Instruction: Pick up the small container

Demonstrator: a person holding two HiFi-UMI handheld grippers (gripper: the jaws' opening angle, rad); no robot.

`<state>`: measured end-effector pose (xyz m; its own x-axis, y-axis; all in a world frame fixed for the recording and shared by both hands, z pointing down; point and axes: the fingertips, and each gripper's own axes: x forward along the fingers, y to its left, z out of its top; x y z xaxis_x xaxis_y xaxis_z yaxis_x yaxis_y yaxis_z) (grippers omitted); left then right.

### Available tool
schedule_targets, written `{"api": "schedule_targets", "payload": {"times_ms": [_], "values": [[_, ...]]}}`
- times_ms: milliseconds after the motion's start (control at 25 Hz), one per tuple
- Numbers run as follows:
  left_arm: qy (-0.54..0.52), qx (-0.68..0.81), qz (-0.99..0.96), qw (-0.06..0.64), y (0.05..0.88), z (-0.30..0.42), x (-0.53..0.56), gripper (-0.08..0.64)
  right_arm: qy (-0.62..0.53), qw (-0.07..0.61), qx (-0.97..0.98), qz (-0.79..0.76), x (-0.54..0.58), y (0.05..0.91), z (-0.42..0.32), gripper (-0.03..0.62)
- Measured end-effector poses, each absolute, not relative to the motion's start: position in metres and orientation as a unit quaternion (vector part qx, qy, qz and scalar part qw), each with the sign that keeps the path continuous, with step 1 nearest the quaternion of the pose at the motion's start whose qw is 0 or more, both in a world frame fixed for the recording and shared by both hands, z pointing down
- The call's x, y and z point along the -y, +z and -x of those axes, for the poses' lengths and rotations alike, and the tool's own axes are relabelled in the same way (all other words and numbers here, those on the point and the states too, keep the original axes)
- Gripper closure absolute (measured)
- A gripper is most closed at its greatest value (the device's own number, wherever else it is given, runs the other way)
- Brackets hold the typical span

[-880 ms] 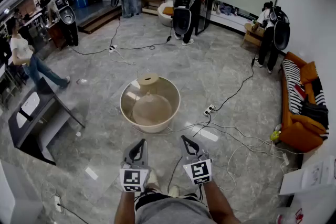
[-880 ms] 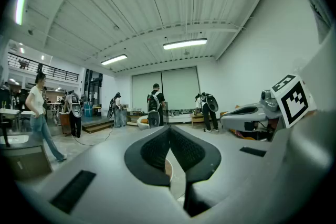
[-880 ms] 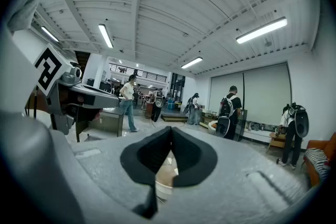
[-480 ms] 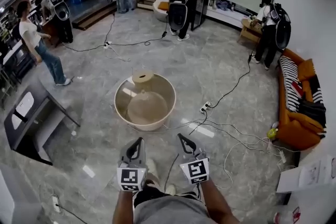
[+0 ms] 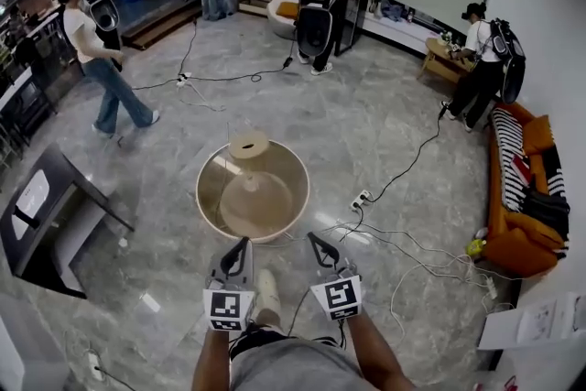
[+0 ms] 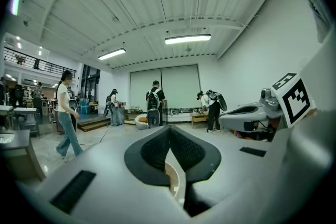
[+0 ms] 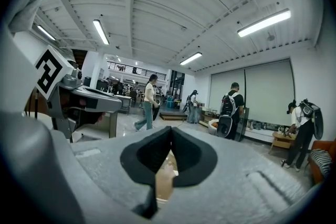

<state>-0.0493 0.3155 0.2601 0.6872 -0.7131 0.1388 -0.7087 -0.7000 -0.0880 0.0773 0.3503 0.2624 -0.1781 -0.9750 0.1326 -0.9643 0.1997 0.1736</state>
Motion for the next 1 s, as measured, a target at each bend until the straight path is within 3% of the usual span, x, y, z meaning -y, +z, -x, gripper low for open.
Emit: {"api": "schedule_targets", "payload": {"times_ms": [1000], "values": [[-0.11, -0.405, 0.907, -0.038, 0.322, 0.039, 0.042, 0.541, 0.022, 0.122, 0.804, -0.581, 0.022, 0.319, -0.077, 0.592]]}}
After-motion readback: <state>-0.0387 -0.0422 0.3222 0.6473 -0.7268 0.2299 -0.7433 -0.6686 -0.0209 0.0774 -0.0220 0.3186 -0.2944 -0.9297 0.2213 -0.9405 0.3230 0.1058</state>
